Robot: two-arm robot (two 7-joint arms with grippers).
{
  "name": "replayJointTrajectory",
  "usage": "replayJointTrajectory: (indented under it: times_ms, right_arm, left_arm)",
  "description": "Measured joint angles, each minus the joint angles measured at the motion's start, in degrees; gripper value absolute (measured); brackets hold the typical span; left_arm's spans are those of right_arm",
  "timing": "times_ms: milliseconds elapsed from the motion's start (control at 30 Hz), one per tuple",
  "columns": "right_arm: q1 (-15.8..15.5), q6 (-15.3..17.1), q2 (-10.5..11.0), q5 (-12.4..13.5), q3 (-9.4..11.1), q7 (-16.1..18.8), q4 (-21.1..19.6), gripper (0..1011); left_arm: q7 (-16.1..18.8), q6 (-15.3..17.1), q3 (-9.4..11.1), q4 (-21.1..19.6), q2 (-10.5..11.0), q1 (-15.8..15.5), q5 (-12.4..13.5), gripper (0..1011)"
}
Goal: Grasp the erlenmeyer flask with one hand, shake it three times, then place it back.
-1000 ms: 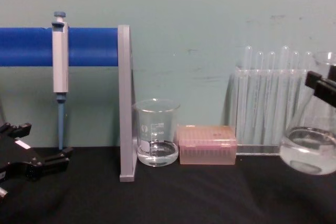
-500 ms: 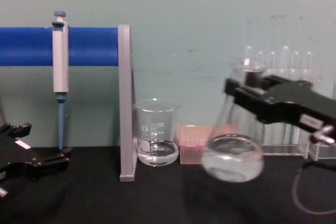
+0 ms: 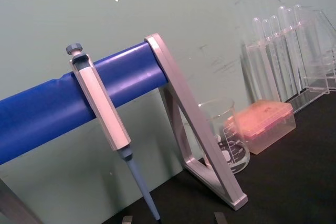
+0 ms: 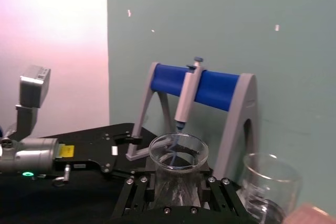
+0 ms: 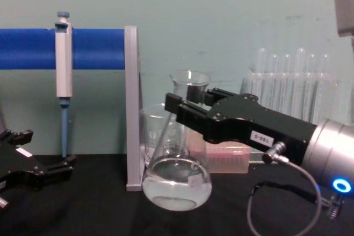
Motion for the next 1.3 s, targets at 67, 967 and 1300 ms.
replayJointTrajectory:
  times_ms: [67,967,1300]
  right_arm:
    - [0.2,0.0,-0.1,0.1,-0.4,0.1,0.1,457]
    - [-7.6,0.2,1.3,-8.3,5.2,-16.9,-8.5,457]
    - [-14.6,0.4,1.7,-11.7,12.6,-25.6,-14.0,457]
  left_arm:
    - [0.0,0.0,0.0,0.0,0.0,0.0,0.0,1001]
    - [0.0,0.0,0.0,0.0,0.0,0.0,0.0,1001]
    - [0.0,0.0,0.0,0.0,0.0,0.0,0.0,1001]
